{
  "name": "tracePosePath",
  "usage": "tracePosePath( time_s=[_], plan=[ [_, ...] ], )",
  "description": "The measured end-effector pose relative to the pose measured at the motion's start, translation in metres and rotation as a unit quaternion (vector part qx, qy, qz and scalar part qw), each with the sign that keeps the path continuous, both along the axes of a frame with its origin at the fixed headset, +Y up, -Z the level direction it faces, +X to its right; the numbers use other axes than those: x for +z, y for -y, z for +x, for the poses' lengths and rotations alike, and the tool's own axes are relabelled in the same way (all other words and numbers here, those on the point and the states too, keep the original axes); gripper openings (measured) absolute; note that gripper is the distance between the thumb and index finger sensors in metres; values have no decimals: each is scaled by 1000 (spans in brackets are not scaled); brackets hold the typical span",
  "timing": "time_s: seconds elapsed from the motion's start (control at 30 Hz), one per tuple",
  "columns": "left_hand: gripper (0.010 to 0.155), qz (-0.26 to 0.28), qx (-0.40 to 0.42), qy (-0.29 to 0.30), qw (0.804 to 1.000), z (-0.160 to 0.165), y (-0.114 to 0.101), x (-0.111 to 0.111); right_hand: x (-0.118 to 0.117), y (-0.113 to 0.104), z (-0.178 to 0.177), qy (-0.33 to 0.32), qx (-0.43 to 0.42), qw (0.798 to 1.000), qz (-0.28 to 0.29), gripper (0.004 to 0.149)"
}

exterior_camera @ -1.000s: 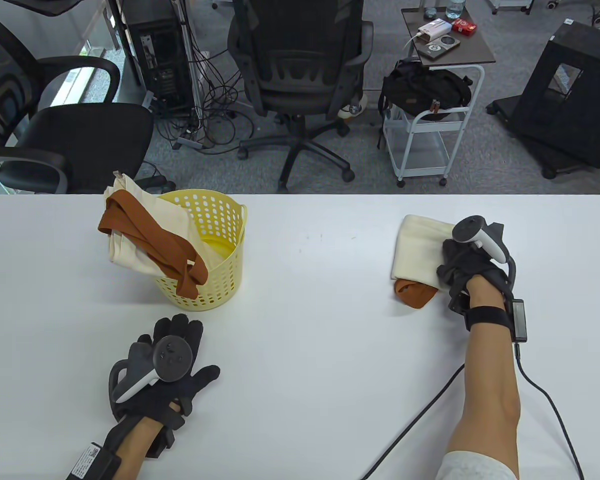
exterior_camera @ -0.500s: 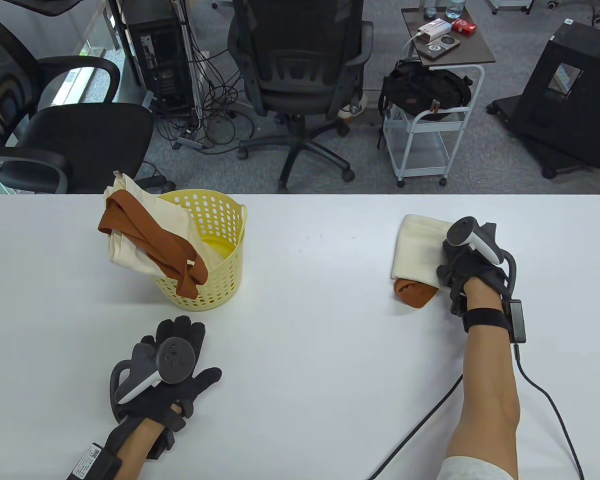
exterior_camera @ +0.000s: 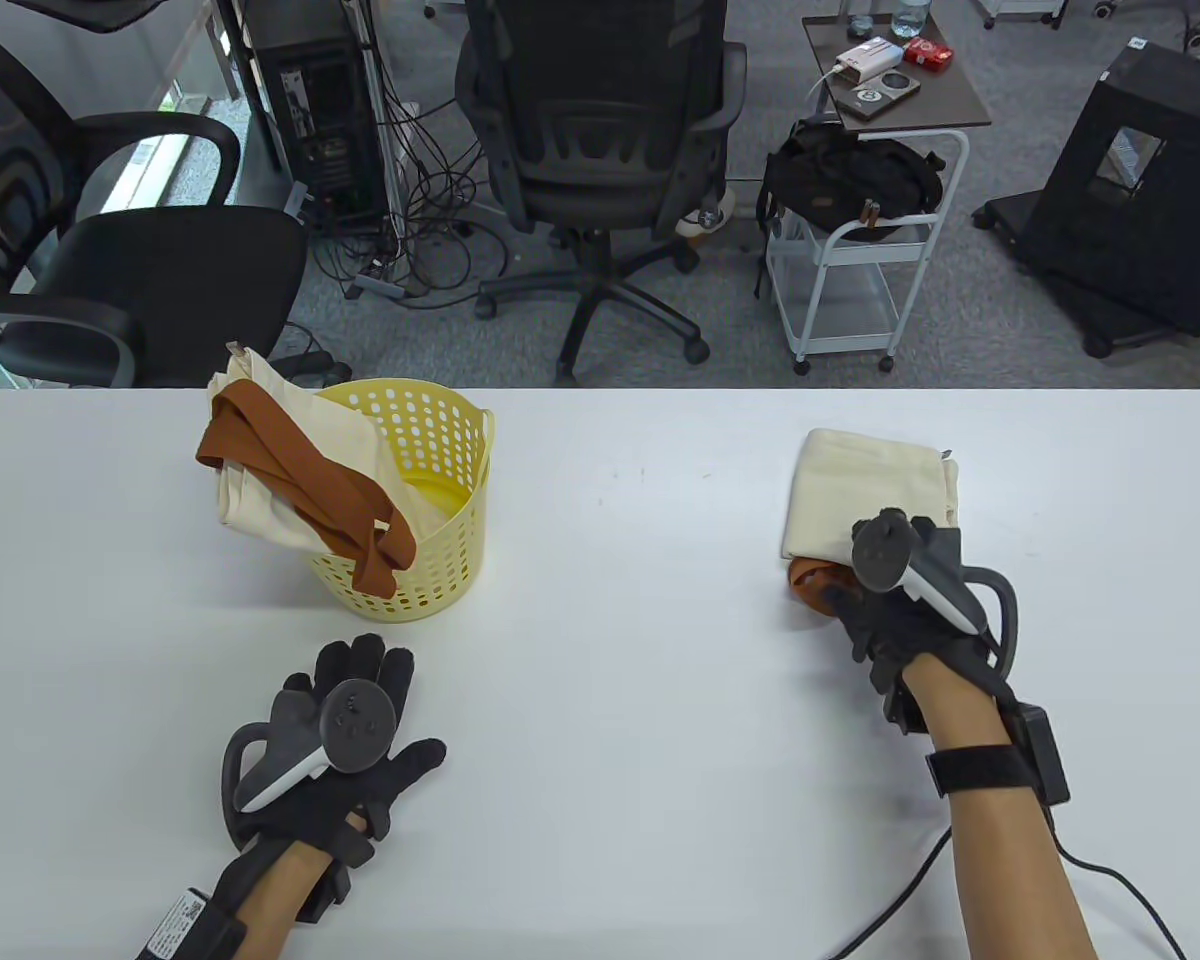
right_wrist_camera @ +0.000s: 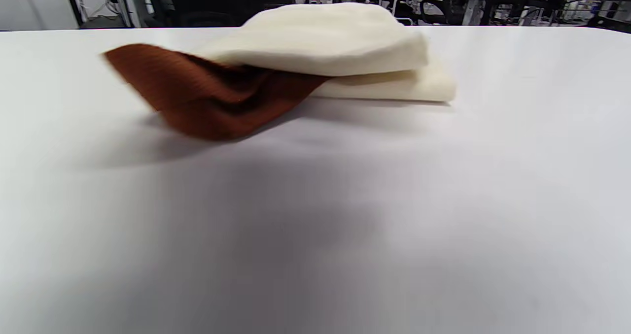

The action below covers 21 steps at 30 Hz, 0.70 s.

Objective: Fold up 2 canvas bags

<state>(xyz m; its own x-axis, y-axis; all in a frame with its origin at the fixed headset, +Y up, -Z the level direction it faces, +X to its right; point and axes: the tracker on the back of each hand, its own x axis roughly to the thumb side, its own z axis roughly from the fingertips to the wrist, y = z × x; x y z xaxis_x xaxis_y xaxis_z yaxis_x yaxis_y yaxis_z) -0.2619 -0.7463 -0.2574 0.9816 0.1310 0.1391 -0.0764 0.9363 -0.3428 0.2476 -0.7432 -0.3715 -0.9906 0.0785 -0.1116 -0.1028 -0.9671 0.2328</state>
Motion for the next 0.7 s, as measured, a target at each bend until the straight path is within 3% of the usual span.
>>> tracePosePath(
  time_s=[0.17, 0.3, 0.7],
  plan=[
    [91, -1, -3, 1, 1000, 3, 0, 2, 60, 9, -25, -50, 11, 999, 10, 79],
    [91, 2, 1, -2, 1000, 3, -2, 3, 92, 16, -34, -76, 25, 997, 3, 80],
    [90, 31, 34, -46, 998, -1, -5, 4, 114, 33, -33, -92, 9, 996, 13, 82]
  ],
)
